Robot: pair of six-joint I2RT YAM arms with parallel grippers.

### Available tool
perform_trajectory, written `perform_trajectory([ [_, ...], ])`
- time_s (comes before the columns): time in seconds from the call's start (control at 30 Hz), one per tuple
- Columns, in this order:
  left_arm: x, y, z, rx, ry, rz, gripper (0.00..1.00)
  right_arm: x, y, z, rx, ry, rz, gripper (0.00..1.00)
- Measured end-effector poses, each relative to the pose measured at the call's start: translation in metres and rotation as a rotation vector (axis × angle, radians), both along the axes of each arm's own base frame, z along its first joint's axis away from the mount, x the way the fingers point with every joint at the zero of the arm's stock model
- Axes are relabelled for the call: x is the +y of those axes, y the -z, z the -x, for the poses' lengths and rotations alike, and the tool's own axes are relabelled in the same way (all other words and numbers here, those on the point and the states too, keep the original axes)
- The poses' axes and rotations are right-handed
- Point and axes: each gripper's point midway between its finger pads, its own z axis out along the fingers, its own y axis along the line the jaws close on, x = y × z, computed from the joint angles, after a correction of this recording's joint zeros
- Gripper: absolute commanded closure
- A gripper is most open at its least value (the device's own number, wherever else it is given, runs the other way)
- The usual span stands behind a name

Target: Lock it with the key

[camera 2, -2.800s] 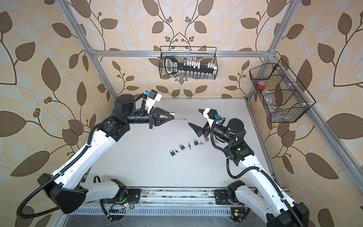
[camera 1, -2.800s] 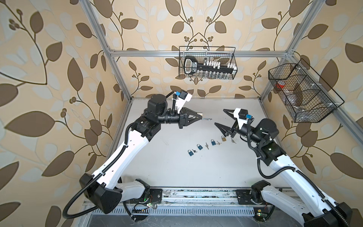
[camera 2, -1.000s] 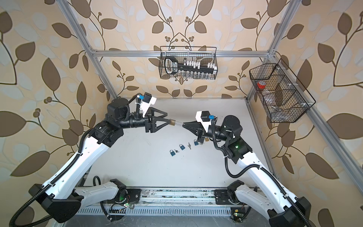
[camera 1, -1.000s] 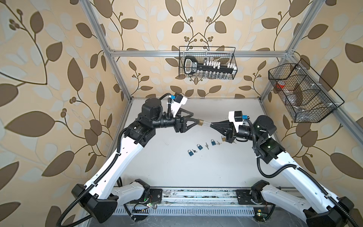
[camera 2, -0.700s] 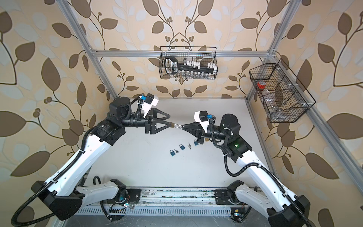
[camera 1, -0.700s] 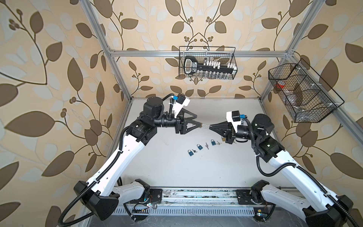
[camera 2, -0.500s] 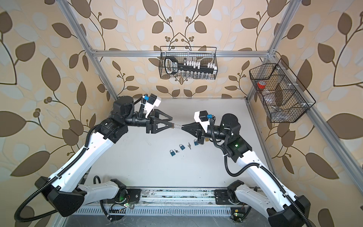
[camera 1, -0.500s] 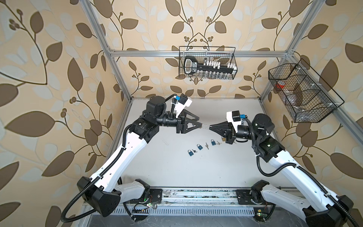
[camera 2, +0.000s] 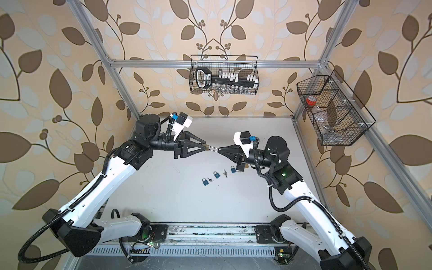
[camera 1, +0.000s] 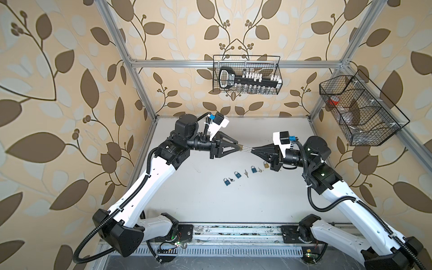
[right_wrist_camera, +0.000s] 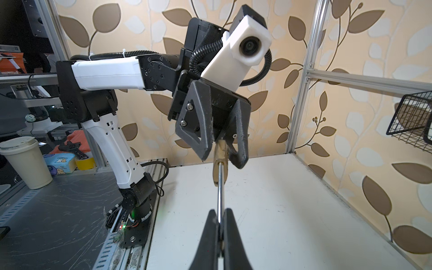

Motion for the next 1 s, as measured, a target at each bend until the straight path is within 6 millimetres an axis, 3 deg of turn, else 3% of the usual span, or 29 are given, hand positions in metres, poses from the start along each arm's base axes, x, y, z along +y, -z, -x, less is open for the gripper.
perform_trajectory([
  [0.27, 0.001, -0.002, 0.004, -0.023, 0.019, 0.005, 1.00, 0.000, 0.001, -0.004, 0.053, -0.003, -0.010, 1.00],
  [0.73, 0.007, -0.010, 0.012, -0.071, 0.011, 0.012, 1.00, 0.008, -0.012, 0.004, 0.272, -0.113, -0.038, 1.00],
  [1.0, 0.007, -0.013, 0.016, -0.075, 0.001, 0.007, 1.00, 0.008, -0.018, 0.005, 0.260, -0.127, -0.031, 1.00],
])
